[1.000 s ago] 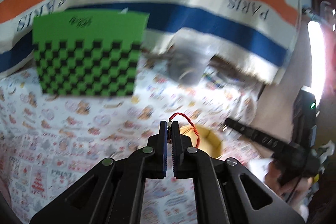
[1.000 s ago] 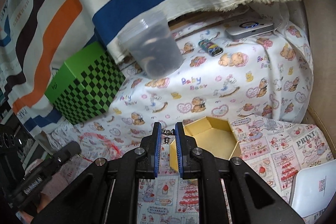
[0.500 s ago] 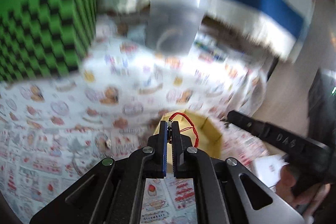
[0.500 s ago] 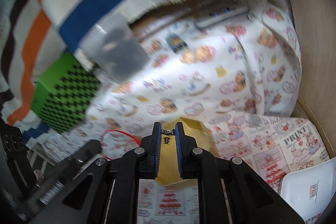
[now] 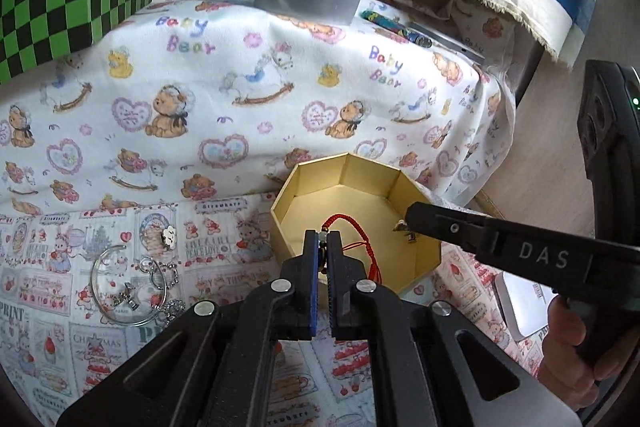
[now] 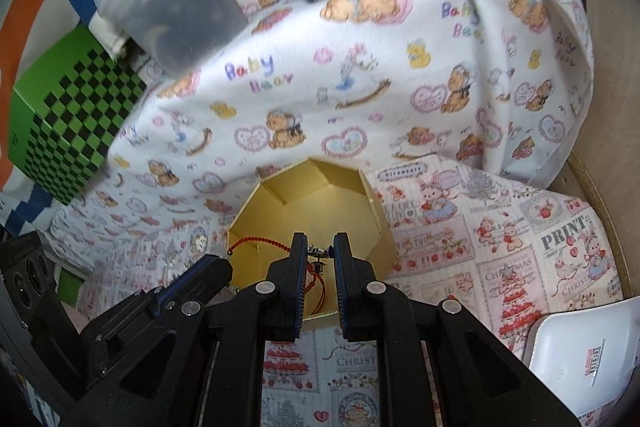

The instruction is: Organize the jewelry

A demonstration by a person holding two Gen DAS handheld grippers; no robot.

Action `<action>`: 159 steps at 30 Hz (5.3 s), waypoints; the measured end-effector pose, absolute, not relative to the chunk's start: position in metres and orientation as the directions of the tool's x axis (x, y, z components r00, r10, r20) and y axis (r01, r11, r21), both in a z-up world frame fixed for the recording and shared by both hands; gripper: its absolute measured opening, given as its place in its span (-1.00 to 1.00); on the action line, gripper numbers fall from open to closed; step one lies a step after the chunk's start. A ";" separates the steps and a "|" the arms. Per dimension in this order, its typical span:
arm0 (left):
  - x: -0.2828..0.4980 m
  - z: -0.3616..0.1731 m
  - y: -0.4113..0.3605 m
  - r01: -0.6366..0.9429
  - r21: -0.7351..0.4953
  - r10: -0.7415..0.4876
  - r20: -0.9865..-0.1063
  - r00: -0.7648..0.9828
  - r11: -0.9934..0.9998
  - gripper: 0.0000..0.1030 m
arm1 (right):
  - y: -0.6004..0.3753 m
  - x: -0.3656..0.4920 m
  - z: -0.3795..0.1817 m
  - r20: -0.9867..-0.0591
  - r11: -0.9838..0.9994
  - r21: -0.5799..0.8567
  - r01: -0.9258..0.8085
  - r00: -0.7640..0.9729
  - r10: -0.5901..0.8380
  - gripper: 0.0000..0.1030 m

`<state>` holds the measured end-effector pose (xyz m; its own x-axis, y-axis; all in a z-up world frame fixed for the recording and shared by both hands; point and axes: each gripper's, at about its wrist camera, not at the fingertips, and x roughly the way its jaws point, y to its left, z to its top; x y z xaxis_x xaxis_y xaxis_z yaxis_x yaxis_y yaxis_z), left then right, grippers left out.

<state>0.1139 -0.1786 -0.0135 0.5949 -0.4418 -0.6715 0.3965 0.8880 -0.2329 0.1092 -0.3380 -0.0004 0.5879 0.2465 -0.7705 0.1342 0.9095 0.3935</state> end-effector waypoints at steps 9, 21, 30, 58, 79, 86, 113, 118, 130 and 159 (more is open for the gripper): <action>0.113 -0.014 -0.175 0.390 -0.238 -0.440 -0.675 0.592 0.890 -0.94 | -0.319 0.116 -0.010 -0.776 0.894 0.441 0.081 0.534 0.335 -0.72; 0.112 -0.011 -0.173 0.388 -0.234 -0.437 -0.673 0.597 0.891 -0.94 | -0.317 0.115 -0.011 -0.777 0.886 0.456 0.086 0.525 0.349 -0.72; 0.099 0.012 -0.148 0.354 -0.210 -0.402 -0.640 0.655 0.911 -0.36 | -0.331 0.110 0.001 -0.747 0.869 0.487 0.090 0.559 0.360 -0.71; 0.125 -0.041 -0.067 0.215 -0.186 -0.280 -0.751 0.598 0.959 -0.46 | -0.266 0.087 0.023 -0.658 0.936 0.334 -0.116 0.683 0.319 -0.71; 0.088 0.009 -0.062 0.197 -0.187 -0.271 -0.646 0.713 0.962 -0.85 | -0.178 0.089 -0.014 -0.729 0.920 0.234 -0.315 0.568 0.381 -0.30; 0.097 0.004 -0.027 0.132 -0.169 -0.211 -0.650 0.730 0.977 -0.85 | -0.152 0.109 -0.027 -0.783 0.955 0.122 -0.272 0.565 0.261 -0.08; 0.085 0.016 -0.018 0.124 -0.184 -0.211 -0.601 0.771 0.975 -0.86 | -0.192 0.066 0.038 -0.613 0.932 0.172 -0.320 0.706 0.356 -0.97; 0.083 0.017 -0.021 0.123 -0.172 -0.203 -0.597 0.776 0.977 -0.86 | -0.188 0.068 0.026 -0.635 0.921 0.204 -0.332 0.671 0.382 -0.94; 0.087 0.016 -0.008 0.080 -0.190 -0.180 -0.599 0.780 0.979 -0.85 | -0.147 0.090 -0.031 -0.758 0.930 0.138 -0.339 0.568 0.320 -0.41; 0.075 0.022 -0.015 0.096 -0.166 -0.175 -0.569 0.803 0.981 -0.85 | -0.206 0.048 0.061 -0.542 0.931 0.210 -0.300 0.756 0.366 -0.80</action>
